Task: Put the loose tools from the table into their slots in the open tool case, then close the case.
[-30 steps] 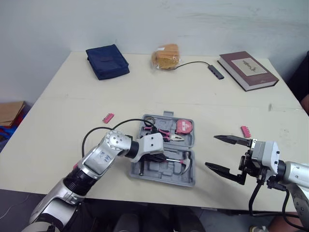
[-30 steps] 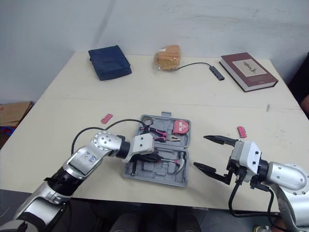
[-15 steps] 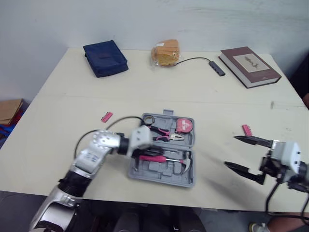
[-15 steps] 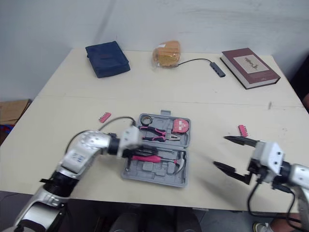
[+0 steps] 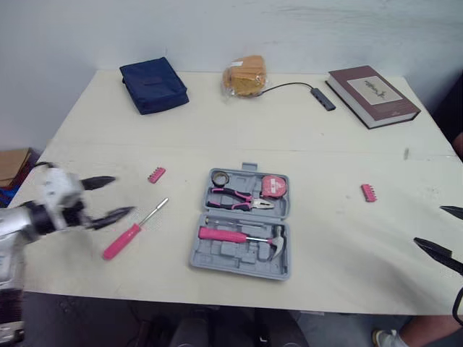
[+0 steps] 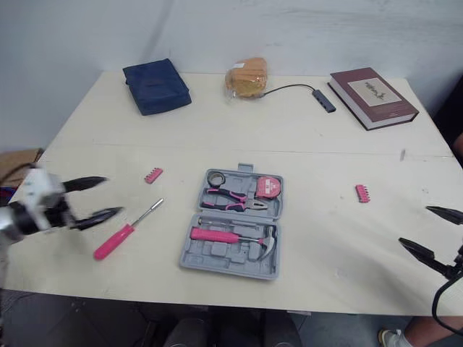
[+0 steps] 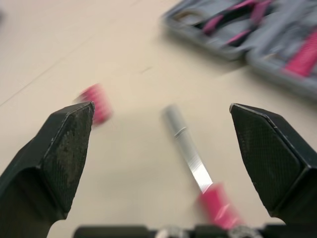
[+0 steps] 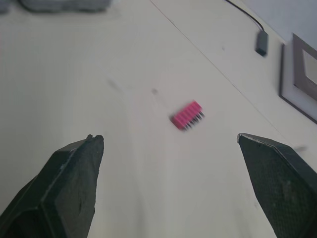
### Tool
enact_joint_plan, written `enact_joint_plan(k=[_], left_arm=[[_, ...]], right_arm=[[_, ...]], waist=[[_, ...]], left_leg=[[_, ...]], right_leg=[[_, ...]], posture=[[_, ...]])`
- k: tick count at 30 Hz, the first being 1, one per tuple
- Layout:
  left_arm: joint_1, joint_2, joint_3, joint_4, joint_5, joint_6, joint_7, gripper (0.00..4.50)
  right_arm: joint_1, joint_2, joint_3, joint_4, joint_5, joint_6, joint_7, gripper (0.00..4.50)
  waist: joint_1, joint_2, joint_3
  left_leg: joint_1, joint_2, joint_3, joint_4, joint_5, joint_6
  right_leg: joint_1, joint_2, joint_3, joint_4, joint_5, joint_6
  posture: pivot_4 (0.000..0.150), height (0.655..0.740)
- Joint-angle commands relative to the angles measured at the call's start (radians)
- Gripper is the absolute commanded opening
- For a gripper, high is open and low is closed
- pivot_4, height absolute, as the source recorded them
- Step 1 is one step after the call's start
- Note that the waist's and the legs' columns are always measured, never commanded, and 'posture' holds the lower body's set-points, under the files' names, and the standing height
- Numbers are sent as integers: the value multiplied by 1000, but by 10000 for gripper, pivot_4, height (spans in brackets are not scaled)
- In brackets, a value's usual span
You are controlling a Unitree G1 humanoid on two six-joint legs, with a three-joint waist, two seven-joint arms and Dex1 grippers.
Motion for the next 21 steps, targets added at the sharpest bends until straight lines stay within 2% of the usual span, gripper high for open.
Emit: enact_joint_plan(k=[1,6,12,14,15,16,18,21], left_arm=[[90,35,173,92,-8,-67,39,44305],[247,82,329,278,-2,-137,62,44305],[272,75,341,317,-19,-150,69,44305],[263,70,333,310,-38,-135,52,44305],[253,63,316,300,-46,-125,39,44305],[247,58,303,293,-51,-117,31,44305],[223,48,269,268,-59,-94,22,44305],[160,29,224,211,-86,-40,28,44305]], right_arm=[[-4,-45,-80,139,-16,-79,-44,45000],[2,-81,-96,313,-42,-164,-84,45000],[-49,-84,-51,397,-36,-214,-62,45000],[-69,-72,-30,400,-31,-215,-50,45000],[-89,-51,-17,378,-18,-196,-52,45000],[-103,-37,-9,364,-7,-182,-55,45000],[-127,-9,18,309,14,-157,-41,45000],[-150,29,72,194,44,-123,-5,45000]], waist=[[-1,0,0],[-7,0,0],[-10,1,0],[-14,1,0],[-17,1,0],[-21,1,0],[-23,1,0],[-24,1,0]], left_leg=[[0,0,0,-1,0,0],[0,0,1,-4,-2,-1],[1,1,2,-3,0,-2],[1,1,3,-3,0,-2],[1,1,4,-2,1,-1],[1,1,4,-3,1,-1],[1,1,3,-3,1,-1],[1,1,3,-3,1,-1]], right_leg=[[0,0,0,-1,0,0],[-2,-1,-1,-2,-2,-3],[1,-3,-1,0,-2,-5],[1,-4,-1,0,-8,-15],[1,-4,-1,1,-8,-16],[1,-4,-1,1,-8,-15],[0,-4,-1,1,0,-2],[-1,-4,-2,1,0,-2]], posture=[[1500,7400],[1500,7400],[1500,7400],[1500,7400],[1500,7400],[1500,7400],[1500,7400],[1500,7400]])
